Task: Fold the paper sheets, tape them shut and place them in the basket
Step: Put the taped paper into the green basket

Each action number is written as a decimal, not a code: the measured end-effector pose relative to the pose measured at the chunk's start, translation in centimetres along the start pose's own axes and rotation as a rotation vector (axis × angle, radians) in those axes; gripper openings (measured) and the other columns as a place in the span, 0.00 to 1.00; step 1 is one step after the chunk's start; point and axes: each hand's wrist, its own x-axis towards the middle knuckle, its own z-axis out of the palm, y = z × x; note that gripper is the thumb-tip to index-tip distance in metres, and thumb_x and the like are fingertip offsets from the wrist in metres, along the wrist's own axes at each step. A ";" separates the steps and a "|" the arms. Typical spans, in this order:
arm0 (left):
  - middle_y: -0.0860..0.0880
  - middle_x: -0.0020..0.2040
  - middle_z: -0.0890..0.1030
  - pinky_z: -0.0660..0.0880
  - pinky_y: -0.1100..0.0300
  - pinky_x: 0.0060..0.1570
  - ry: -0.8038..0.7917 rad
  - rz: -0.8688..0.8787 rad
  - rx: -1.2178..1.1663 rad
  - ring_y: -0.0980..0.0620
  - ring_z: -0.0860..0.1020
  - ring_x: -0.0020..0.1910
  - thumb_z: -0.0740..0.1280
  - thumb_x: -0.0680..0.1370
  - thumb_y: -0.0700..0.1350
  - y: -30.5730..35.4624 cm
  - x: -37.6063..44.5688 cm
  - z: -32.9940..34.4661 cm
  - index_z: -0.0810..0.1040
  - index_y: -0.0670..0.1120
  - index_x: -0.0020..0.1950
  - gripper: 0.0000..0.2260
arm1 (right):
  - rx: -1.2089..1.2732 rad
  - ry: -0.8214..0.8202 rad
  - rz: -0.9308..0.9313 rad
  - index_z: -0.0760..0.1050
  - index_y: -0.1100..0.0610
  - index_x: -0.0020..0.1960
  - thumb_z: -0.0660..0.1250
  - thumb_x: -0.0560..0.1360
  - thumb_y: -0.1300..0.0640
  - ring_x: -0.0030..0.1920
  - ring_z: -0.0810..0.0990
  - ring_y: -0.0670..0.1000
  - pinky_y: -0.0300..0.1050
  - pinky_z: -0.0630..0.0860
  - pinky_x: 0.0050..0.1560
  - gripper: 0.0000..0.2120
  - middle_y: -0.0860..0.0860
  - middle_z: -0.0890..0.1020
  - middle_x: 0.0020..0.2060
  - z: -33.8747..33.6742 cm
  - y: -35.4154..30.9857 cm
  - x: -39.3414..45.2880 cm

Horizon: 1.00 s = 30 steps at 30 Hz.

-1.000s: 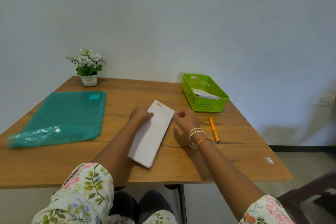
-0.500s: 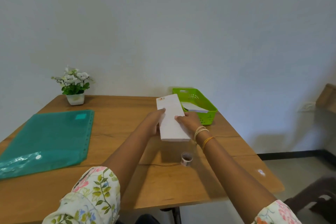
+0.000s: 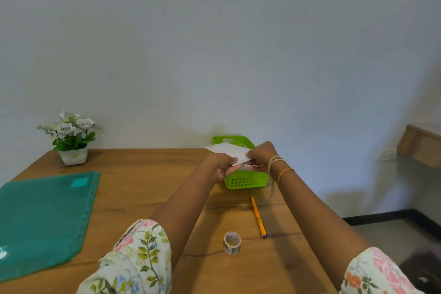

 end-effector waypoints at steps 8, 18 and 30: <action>0.34 0.64 0.75 0.76 0.54 0.51 0.092 0.068 0.019 0.37 0.76 0.61 0.61 0.76 0.24 0.0 3.5 1.8 0.70 0.31 0.65 0.17 | 0.159 0.099 0.035 0.72 0.68 0.52 0.64 0.72 0.73 0.28 0.78 0.54 0.42 0.76 0.21 0.10 0.63 0.78 0.41 -0.4 1.1 2.5; 0.36 0.53 0.78 0.78 0.67 0.28 0.208 0.042 -0.024 0.43 0.80 0.47 0.65 0.74 0.25 -2.1 5.5 -0.7 0.73 0.34 0.50 0.08 | 0.099 0.102 0.004 0.71 0.60 0.36 0.69 0.70 0.73 0.30 0.80 0.56 0.48 0.81 0.30 0.11 0.59 0.79 0.35 0.6 3.0 3.4; 0.29 0.56 0.78 0.80 0.53 0.46 0.285 0.164 0.009 0.39 0.81 0.46 0.69 0.71 0.25 -4.1 5.6 -1.9 0.72 0.32 0.61 0.19 | 0.048 0.157 -0.055 0.71 0.57 0.46 0.69 0.71 0.67 0.30 0.81 0.54 0.53 0.83 0.39 0.10 0.55 0.80 0.31 1.0 5.0 3.4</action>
